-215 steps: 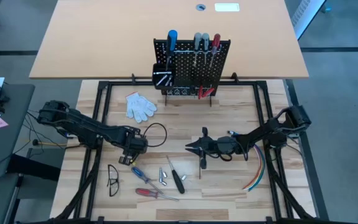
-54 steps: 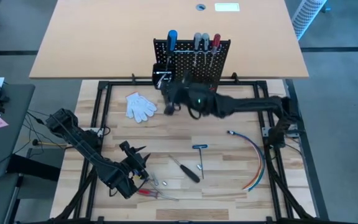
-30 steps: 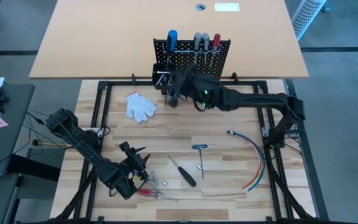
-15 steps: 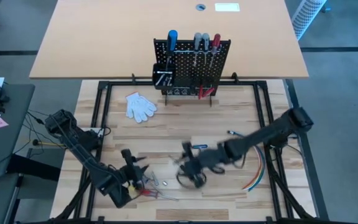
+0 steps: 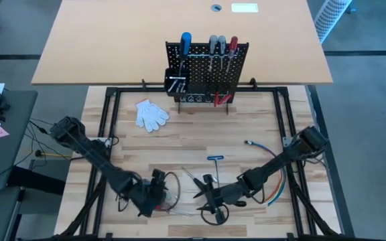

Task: Hang tools onto peg board
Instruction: Put the extension bar on the pegboard bin

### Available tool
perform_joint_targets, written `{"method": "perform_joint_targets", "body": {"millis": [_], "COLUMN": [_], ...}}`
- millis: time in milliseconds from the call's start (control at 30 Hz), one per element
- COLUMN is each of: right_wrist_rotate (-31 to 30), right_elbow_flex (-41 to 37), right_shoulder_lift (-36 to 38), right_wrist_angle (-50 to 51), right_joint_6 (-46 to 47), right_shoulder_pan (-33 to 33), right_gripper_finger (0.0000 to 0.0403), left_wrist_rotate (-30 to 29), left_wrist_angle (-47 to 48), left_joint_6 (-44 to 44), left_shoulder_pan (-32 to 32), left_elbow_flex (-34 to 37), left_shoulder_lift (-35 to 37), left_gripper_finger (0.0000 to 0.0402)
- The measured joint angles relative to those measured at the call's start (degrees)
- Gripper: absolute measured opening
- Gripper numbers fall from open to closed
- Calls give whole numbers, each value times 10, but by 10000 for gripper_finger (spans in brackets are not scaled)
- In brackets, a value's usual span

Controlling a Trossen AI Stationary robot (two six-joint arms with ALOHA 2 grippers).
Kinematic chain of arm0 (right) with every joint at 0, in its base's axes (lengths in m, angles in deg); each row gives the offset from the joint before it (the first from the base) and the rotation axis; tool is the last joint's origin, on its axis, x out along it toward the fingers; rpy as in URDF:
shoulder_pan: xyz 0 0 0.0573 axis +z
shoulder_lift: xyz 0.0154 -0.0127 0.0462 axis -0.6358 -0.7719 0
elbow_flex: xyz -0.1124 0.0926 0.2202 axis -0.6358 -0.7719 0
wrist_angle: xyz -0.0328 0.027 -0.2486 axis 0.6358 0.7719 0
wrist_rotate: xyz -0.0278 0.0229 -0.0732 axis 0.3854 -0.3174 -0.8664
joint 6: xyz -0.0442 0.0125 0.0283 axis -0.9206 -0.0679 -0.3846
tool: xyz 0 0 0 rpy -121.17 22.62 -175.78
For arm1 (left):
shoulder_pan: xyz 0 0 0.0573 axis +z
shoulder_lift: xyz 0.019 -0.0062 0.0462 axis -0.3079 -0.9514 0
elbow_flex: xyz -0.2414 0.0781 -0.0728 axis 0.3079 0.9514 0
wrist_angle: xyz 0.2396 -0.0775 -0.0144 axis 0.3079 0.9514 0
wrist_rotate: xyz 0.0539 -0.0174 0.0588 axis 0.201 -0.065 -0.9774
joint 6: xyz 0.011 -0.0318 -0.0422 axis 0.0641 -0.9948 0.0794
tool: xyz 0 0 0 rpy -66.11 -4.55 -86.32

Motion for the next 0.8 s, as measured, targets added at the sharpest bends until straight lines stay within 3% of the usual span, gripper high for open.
{"method": "perform_joint_targets", "body": {"millis": [433,800], "right_wrist_rotate": [0,0], "right_elbow_flex": [0,0], "right_shoulder_lift": [0,0], "right_wrist_angle": [-8,-10], "right_joint_6": [0,0], "right_shoulder_pan": [-6,-6], "right_gripper_finger": [214,214], "left_wrist_rotate": [185,201], "left_wrist_angle": [11,1], "left_joint_6": [172,185], "left_shoulder_pan": [105,112], "left_elbow_flex": [0,-3], "left_shoulder_lift": [-27,-90], "left_gripper_finger": [173,173]}}
